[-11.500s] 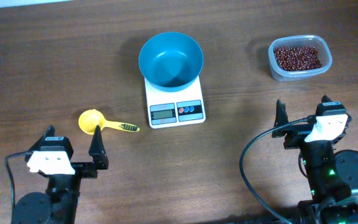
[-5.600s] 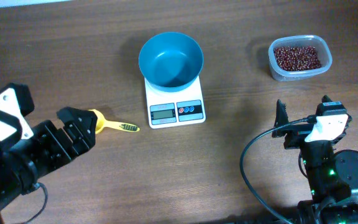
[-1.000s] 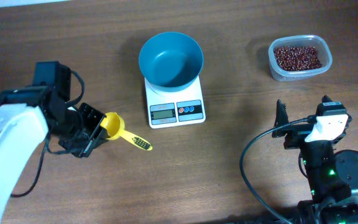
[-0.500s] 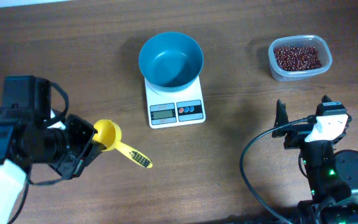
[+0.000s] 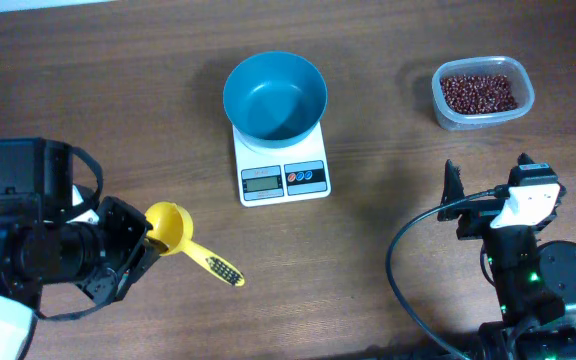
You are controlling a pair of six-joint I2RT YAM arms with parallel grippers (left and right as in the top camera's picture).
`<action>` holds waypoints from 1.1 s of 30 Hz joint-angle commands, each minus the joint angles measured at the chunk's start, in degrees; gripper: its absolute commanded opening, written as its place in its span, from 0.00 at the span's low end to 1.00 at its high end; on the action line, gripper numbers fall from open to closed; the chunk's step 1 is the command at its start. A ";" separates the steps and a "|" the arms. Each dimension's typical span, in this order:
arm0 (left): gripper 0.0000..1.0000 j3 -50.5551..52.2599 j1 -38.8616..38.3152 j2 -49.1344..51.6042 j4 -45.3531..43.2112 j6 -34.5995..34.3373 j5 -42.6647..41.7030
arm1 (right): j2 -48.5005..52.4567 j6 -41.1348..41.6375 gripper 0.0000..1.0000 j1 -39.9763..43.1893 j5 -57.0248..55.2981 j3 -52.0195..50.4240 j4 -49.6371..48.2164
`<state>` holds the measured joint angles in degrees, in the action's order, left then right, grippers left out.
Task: Scoop item into bowl and weigh 50g on scale
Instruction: 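Lift the scoop with the left gripper, handle pointing right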
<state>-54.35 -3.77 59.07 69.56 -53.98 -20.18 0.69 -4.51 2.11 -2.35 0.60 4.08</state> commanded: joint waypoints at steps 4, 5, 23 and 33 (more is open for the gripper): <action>0.00 0.31 -0.22 -0.61 1.55 0.90 -0.46 | -0.44 0.26 0.99 0.17 -0.92 -0.28 0.42; 0.00 0.31 -0.22 -0.59 1.66 0.90 -0.46 | -0.44 0.26 0.99 0.17 -0.92 -0.28 0.42; 0.00 0.31 -0.20 -0.59 3.13 0.87 -0.42 | -0.44 0.26 0.99 0.17 -0.92 -0.28 0.42; 0.00 0.31 -0.22 -0.59 -0.92 -21.99 1.95 | -0.44 0.28 0.99 0.17 -0.92 -0.26 0.42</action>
<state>-54.30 -3.77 59.09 68.99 -61.89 -19.38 0.69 -4.47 2.11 -2.35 0.60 4.08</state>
